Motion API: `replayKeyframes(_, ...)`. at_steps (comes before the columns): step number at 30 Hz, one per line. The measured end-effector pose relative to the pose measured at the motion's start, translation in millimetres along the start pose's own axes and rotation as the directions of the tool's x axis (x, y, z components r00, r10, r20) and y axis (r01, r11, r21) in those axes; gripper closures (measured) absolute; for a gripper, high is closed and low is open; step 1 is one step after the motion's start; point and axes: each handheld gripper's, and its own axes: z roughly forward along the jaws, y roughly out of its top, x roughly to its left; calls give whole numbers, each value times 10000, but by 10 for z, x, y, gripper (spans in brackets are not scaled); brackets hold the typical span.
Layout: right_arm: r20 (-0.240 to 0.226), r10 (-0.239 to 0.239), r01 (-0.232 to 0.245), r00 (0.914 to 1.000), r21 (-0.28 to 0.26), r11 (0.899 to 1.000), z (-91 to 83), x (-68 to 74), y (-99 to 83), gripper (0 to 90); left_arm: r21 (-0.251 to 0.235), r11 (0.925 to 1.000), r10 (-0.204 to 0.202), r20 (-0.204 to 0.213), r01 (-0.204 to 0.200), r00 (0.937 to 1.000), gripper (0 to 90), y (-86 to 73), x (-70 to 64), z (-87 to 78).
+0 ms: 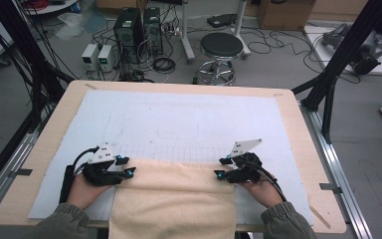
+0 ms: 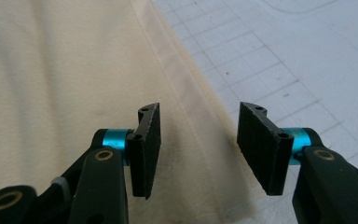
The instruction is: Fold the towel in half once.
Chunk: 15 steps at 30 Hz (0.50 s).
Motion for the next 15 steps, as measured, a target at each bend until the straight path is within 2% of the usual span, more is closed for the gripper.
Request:
replayKeyframes(2, -31, 77, -76, 10000, 286, 9996, 57, -28, -9, 519, 196, 9998, -61, 79, 60, 9999, 553, -11, 14, 50)
replayKeyframes(4, -134, -8, 12, 9999, 326, 9995, 98, -41, -16, 565, 378, 9993, -31, 134, 26, 9999, 589, -32, 6, 96)
replayKeyframes(11, -319, -251, 261, 9992, 314, 9992, 93, -12, -8, 739, 318, 9988, 366, 84, -369, 9993, 769, -35, -46, 83)
replayKeyframes(15, -271, -284, 288, 9992, 135, 9995, 42, 4, 1, 775, 102, 9987, 494, 35, -494, 9988, 811, -8, -71, 18)
